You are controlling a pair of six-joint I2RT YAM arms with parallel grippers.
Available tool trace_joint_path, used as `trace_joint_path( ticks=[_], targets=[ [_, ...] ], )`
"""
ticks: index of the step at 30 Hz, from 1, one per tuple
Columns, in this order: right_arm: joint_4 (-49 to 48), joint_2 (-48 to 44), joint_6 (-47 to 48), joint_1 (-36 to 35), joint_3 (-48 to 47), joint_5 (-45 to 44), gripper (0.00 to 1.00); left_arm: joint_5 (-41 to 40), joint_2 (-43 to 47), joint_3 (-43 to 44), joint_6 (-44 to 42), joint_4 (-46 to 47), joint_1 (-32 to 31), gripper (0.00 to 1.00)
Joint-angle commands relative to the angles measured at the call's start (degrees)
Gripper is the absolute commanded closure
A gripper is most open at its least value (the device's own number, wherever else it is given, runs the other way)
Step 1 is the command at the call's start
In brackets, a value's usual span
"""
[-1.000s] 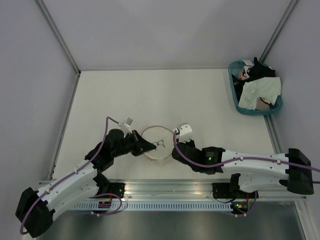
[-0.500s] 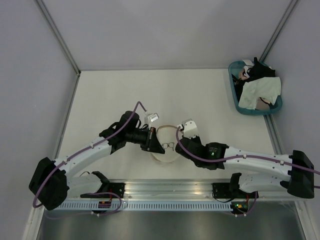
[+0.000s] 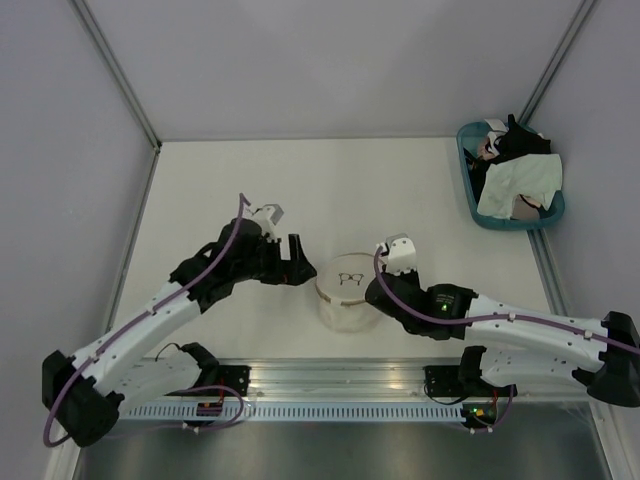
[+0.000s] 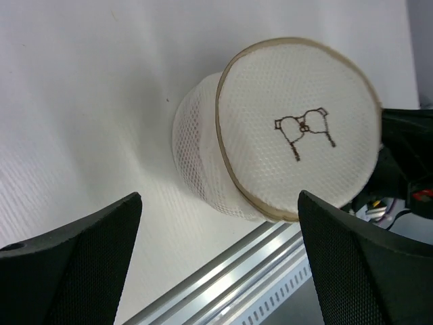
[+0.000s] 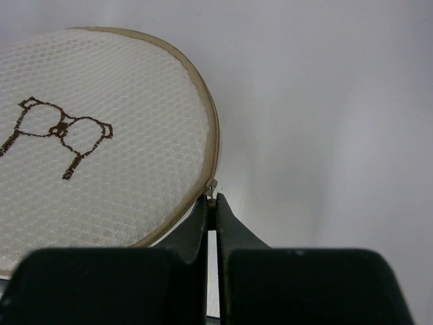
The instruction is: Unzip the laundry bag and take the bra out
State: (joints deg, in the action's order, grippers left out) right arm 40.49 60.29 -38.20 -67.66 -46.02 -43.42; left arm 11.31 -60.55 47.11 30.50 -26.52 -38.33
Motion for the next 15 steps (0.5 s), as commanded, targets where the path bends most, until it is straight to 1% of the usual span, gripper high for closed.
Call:
trace_joint_path(
  ticks=[1,2,3,4,5,6,7,8,9,10,11,12,13,15],
  targets=[
    [5.1,-0.8,-6.6,0.1,-2.0,-1.1,0.99,-11.1,10.3,-1.7,10.3,-2.5,0.0,0.01],
    [4.5,-0.8,-6.7,0.0,-1.4,1.1,1.00,-9.6,12.5,-3.1,12.2,-2.7,0.0,0.01],
    [2.0,-1.1,-6.1,-0.1,-0.7,5.8,1.00,-8.3,17.2,-6.0,14.1,-2.7,0.0,0.00],
    [0.0,-1.3,-5.4,-0.9,-0.1,9.1,1.00,-7.0,19.2,-7.7,18.6,-2.6,0.0,0.00],
    [-2.3,-1.5,-4.6,-1.3,1.5,12.5,1.00,-3.7,21.2,-9.4,20.8,-2.5,0.0,0.00],
    [-8.3,-1.7,-2.3,-1.9,2.4,21.8,1.00,-1.8,24.8,-12.6,23.0,-1.9,-0.1,0.00],
    [-11.5,-1.3,-1.4,-2.7,3.3,27.3,1.00,0.1,26.3,-14.3,27.1,-1.3,-0.1,0.01],
    [-19.0,-0.7,-0.5,-3.0,4.9,32.7,0.99,4.6,27.8,-17.8,29.2,-0.3,-0.2,0.01],
    [-22.4,0.9,-0.7,-3.4,5.6,41.0,0.99,6.9,30.3,-19.6,33.4,2.0,-0.2,0.00],
    [-25.5,1.8,-0.8,-4.8,6.0,43.1,0.99,11.8,31.5,-21.4,35.8,4.0,-0.2,0.00],
    [-28.3,2.9,-0.7,-6.0,5.9,45.9,1.00,13.8,32.4,-23.1,38.0,5.5,-0.2,0.00],
    [-32.4,5.1,-1.3,-7.1,5.7,47.4,1.00,15.4,33.4,-25.6,42.0,7.4,-0.3,0.01],
    [-33.5,6.2,-1.4,-9.1,5.2,47.5,1.00,16.6,35.7,-26.5,43.5,7.7,-0.3,0.00],
    [-36.3,8.9,-2.2,-10.0,3.9,47.1,1.00,18.0,38.1,-27.5,46.4,7.7,-0.4,0.00]
  ],
)
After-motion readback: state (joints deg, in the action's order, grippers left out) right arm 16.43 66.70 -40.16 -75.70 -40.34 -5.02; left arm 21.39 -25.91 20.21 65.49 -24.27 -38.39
